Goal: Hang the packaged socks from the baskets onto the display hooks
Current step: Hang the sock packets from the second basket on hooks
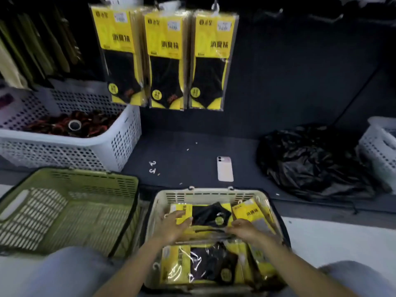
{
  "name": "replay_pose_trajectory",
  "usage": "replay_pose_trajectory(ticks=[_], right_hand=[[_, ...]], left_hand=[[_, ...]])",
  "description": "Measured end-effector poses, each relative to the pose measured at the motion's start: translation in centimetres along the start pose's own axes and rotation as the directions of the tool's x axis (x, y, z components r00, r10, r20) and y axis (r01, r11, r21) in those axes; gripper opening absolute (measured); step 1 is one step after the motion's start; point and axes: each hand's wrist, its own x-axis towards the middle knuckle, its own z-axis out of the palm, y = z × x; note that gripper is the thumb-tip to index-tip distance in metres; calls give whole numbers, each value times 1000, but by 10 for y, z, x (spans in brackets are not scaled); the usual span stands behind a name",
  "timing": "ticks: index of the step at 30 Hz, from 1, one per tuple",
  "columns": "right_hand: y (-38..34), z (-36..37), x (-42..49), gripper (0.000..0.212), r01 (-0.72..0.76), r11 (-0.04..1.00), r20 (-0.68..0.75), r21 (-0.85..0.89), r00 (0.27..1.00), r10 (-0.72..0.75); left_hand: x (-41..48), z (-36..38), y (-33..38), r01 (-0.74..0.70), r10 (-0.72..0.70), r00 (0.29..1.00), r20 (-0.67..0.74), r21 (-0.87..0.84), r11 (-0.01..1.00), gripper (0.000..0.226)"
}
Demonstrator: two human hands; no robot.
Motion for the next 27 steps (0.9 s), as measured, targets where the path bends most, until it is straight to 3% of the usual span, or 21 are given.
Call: replay_pose_trajectory(ticks=[3, 5, 8, 10, 14, 19, 22, 27], right_hand=[[22, -3, 1, 41, -68, 995, 56, -76, 996, 72], [29, -6, 1, 44, -92, 991, 34, -93, 995, 96], [33, -8, -1, 54, -76, 989, -74, -124, 995, 68], [35, -7, -5, 67, -85, 989, -154, -122, 986, 66], [42, -5, -16, 74, -210, 966, 39, -153, 975, 218], [50, 5, -23, 82, -204, 897, 65, -393, 967, 248], [60, 13, -21, 83, -169, 930, 26, -326, 982, 188], [53, 9, -24, 87, -147, 988, 41, -37, 988, 149]], left_hand=[[-8, 8, -40, 145, -148, 989, 11, 139, 980, 63], [-10, 11, -55, 191, -191, 982, -8, 121, 974, 54], [-9, 15, -69, 262, -261, 964, -43, 15, 965, 39], [-12, 18, -75, 311, -313, 950, 17, 67, 948, 44], [-24, 28, -79, 333, -352, 926, 135, 144, 932, 60], [-31, 41, -76, 330, -349, 930, 115, 154, 931, 59], [-31, 40, -76, 358, -370, 922, 114, 110, 927, 66], [-27, 38, -78, 364, -363, 931, 34, -41, 930, 48]])
